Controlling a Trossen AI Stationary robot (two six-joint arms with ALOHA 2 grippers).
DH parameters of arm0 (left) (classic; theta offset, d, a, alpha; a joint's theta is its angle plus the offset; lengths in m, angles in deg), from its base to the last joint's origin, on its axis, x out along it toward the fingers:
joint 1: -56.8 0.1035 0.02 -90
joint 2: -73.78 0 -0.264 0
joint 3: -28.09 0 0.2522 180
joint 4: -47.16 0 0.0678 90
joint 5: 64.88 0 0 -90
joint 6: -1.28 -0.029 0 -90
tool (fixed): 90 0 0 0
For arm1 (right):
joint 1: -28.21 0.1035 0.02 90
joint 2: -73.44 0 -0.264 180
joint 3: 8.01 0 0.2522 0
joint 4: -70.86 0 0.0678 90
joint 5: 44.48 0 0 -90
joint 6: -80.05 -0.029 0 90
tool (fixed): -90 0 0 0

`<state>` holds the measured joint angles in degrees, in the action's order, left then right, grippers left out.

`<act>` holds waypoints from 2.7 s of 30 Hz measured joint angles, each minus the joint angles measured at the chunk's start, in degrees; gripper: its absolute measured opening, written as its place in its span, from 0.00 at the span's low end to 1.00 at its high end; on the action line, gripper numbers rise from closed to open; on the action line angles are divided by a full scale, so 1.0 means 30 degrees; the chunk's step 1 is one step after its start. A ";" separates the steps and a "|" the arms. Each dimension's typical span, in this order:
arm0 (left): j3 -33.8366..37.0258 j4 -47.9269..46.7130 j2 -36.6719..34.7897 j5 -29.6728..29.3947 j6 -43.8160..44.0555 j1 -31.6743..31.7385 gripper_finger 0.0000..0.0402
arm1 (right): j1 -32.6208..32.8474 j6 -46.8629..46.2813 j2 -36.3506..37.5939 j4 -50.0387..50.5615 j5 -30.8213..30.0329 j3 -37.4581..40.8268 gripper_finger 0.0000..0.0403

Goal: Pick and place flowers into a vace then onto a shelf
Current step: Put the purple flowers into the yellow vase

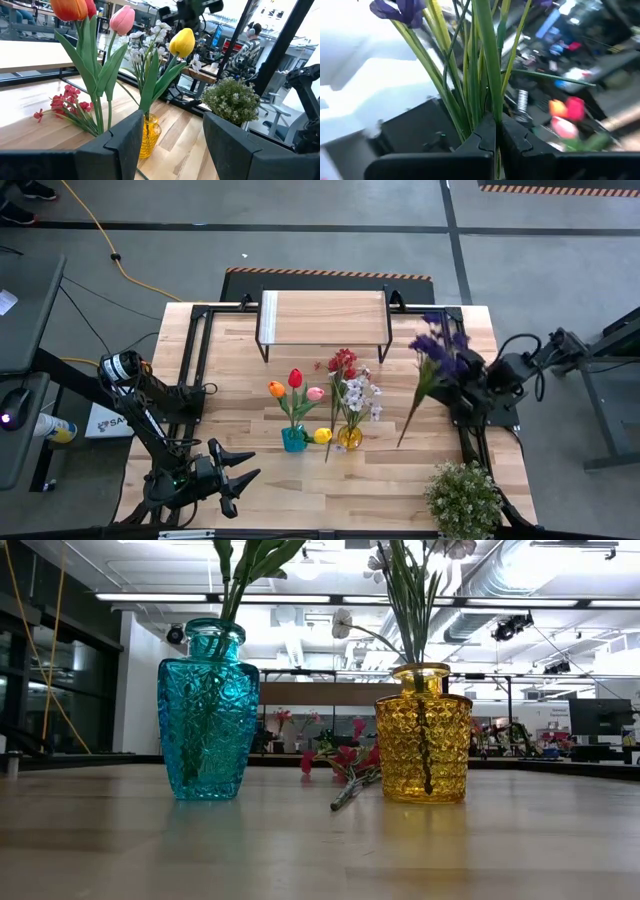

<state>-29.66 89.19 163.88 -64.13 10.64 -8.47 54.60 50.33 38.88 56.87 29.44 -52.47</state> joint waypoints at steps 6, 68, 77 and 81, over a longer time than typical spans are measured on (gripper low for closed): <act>0.0004 0.0002 0.0000 0.0000 0.0000 0.0000 0.59 | 0.2579 0.3547 -0.1201 -0.3203 -0.0402 0.0000 0.00; 0.0000 0.0080 0.0000 0.5249 0.3053 0.0000 0.59 | 0.3843 1.2464 -1.6098 -1.4659 -1.0224 0.0007 0.00; 0.0007 0.0073 0.0000 0.5530 0.3060 0.0000 0.59 | 0.3773 1.2061 -1.7066 -1.4631 -1.1945 0.0007 0.00; 0.0007 0.0073 0.0000 0.5513 0.3060 0.0000 0.59 | 0.3624 1.2566 -1.7116 -1.4555 -1.2414 0.0007 0.00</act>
<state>-29.64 89.41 163.88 -47.60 19.82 -8.47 65.47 88.03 -12.47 13.20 -7.80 -52.45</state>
